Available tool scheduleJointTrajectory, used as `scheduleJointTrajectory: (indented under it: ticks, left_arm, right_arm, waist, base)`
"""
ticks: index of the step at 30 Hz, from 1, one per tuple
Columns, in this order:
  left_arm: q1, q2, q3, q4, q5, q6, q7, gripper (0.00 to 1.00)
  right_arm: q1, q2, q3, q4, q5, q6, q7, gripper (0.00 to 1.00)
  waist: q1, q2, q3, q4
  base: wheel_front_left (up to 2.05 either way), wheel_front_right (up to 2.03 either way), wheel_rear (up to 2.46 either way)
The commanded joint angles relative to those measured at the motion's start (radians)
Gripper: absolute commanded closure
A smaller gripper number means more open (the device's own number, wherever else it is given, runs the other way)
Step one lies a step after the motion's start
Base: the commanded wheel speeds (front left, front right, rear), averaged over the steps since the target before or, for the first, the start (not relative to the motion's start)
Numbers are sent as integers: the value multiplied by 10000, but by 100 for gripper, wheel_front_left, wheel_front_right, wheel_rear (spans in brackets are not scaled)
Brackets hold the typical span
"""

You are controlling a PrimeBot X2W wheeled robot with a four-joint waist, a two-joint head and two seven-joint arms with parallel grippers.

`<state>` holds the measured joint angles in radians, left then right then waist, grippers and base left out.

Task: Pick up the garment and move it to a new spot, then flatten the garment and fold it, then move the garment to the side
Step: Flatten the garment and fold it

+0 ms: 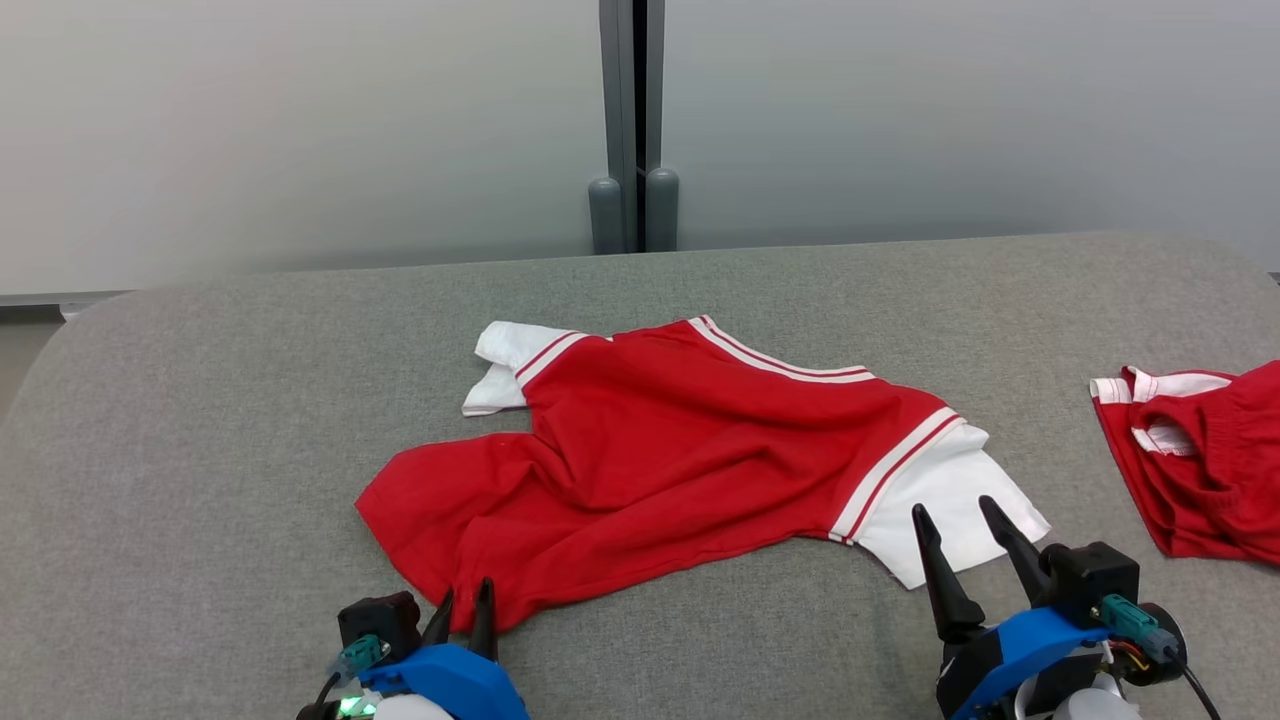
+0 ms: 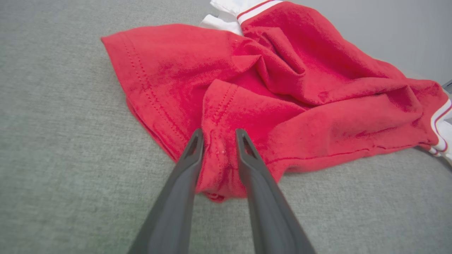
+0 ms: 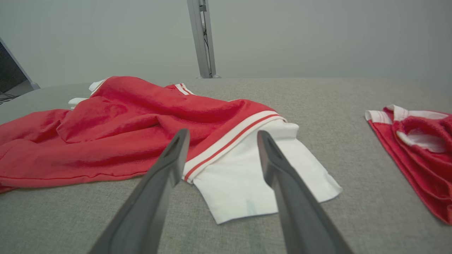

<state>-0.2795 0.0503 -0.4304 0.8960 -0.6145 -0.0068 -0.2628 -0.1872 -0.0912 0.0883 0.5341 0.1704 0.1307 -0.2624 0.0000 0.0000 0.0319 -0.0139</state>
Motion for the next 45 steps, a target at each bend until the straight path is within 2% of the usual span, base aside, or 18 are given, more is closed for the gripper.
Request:
scheduleJointTrajectory:
  ticks: [1, 4, 5, 7, 8, 9, 21, 29, 30, 31, 32, 33, 34, 37, 38, 39, 40, 45]
  left_arm:
    - [65, 3, 33, 17, 39, -6, -26, 55]
    - [49, 2, 42, 30, 43, 33, -26, 67]
    - [49, 2, 42, 30, 43, 33, -26, 67]
    - [38, 2, 51, -9, 61, 62, -26, 77]
    - [38, 2, 55, -54, 79, 85, -26, 86]
    - [39, 2, 66, -109, 91, 93, -26, 100]
    - [-261, 2, -227, -682, 142, 366, -26, 100]
    - [-479, 4, -710, -1067, -69, 557, -24, 100]
    - [-501, 4, -778, -1094, -117, 584, -23, 100]
    - [-528, 4, -840, -1110, -145, 605, -23, 100]
    - [-552, 4, -878, -1126, -151, 635, -21, 100]
    - [-570, 4, -892, -1154, -194, 673, -21, 100]
    - [-574, 4, -912, -1177, -193, 708, -21, 100]
    - [-548, 4, -946, -1171, -222, 718, -23, 100]
    - [-529, 4, -929, -1152, -216, 723, -24, 100]
    - [-505, 4, -889, -1155, -197, 723, -24, 100]
    - [-479, 4, -841, -1154, -137, 724, -24, 100]
    - [-390, 4, -448, -1416, 171, 638, -24, 100]
  right_arm:
    - [-26, 10, 1, 17, 87, 1, -31, 0]
    - [-56, 25, 32, -8, 110, 1, -29, 0]
    - [-56, 25, 32, -8, 110, 1, -29, 0]
    - [-83, 0, 14, -4, 126, 1, -29, 0]
    - [-97, -39, -42, 31, 143, 1, -29, 0]
    - [-116, -83, -111, 66, 171, 1, -29, 0]
    - [-1021, -764, -1983, 1660, 283, 1, -31, 0]
    - [-1899, -1277, -2340, 3195, -116, 1, -29, 0]
    - [-1954, -1279, -2302, 3410, -106, 1, -28, 8]
    - [-2003, -1278, -2275, 3608, -98, 1, -29, 37]
    - [-2048, -1297, -2244, 3810, -103, 1, -29, 61]
    - [-2078, -1307, -2220, 4026, -66, 1, -28, 70]
    - [-2115, -1318, -2189, 4257, -28, 1, -2, 74]
    - [-2046, -1267, -2062, 4875, 99, 0, 10, 67]
    - [-2038, -1249, -1965, 5065, 122, 0, 33, 68]
    - [-2039, -1214, -1886, 5220, 203, 1, 46, 95]
    - [-2057, -1159, -1803, 5314, 303, 1, 57, 100]
    - [-2171, -1093, -1397, 4284, 1021, 1, -17, 100]
  waist:
    - [0, 0, 7, 20]
    - [0, 0, 34, 33]
    - [0, 0, 34, 33]
    - [0, 0, 68, 40]
    - [0, 0, 101, 48]
    - [0, 0, 145, 61]
    - [0, 0, 989, 493]
    - [0, 0, 1491, 786]
    - [0, 0, 1523, 817]
    - [0, 0, 1551, 844]
    - [0, 0, 1567, 861]
    - [0, 0, 1575, 874]
    - [0, 0, 1575, 881]
    - [0, 0, 1481, 859]
    - [0, 0, 1426, 837]
    - [0, 0, 1370, 813]
    - [0, 0, 1303, 781]
    - [0, 0, 916, 608]
  base:
    - [0, 0, 0]
    - [0, 0, 0]
    - [0, 0, 0]
    - [0, 0, 0]
    - [0, 0, 0]
    - [0, 0, 0]
    - [0, 0, 0]
    - [0, 0, 0]
    - [0, 0, 0]
    - [0, 0, 0]
    - [0, 0, 0]
    - [0, 0, 0]
    - [0, 0, 0]
    - [0, 0, 0]
    - [0, 0, 0]
    - [0, 0, 0]
    - [0, 0, 0]
    - [0, 0, 0]
